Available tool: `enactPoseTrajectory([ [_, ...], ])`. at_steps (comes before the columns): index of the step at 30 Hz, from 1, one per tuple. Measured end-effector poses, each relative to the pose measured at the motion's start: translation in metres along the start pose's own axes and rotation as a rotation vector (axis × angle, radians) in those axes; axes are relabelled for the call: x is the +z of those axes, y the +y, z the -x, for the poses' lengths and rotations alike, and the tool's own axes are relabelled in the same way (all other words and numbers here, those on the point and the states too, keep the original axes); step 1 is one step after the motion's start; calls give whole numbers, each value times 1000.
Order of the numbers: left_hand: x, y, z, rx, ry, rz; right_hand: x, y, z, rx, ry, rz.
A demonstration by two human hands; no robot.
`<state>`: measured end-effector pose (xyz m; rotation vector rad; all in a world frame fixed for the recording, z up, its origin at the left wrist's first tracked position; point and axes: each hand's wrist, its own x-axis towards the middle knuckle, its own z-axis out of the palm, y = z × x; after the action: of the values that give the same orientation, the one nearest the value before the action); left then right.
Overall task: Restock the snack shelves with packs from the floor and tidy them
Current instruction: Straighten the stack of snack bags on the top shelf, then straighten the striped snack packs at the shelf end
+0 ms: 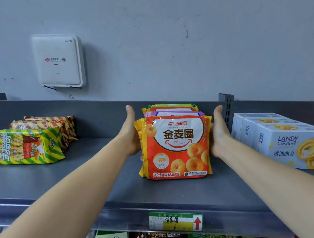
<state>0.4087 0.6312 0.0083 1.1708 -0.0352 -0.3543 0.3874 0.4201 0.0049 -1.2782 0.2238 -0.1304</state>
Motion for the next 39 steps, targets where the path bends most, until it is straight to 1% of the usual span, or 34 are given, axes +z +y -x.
enactPoseTrajectory([
  [5, 12, 1, -13, -25, -106, 0, 3, -2, -7, 67, -158, 21],
  [8, 20, 4, -21, 20, -124, -1, 7, 0, -8, 58, -258, 7],
  [11, 19, 2, -23, 41, -133, 22, 8, 5, -9, 29, -290, -6],
  [15, 13, 0, -16, 21, -129, -34, 6, 4, -7, 22, -248, 39],
  [20, -7, 5, -8, -22, 11, -92, -1, -2, -2, 94, -155, 49],
  [23, -8, -1, 1, -39, 14, -42, -2, -1, 6, 123, -154, 56],
  [26, 6, -6, 17, -2, 38, 7, 5, 1, 15, 142, -160, 62],
  [30, 24, -6, 23, 63, 73, 25, 12, 4, 21, 91, -133, 20],
  [34, 22, -10, 20, 106, 100, 2, 15, 10, 25, 36, -125, -20],
  [36, 19, -10, 17, 113, 83, -22, 16, 10, 27, 20, -102, 4],
  [39, 11, -6, 14, 124, 67, -66, 16, 3, 33, -26, -16, 67],
])
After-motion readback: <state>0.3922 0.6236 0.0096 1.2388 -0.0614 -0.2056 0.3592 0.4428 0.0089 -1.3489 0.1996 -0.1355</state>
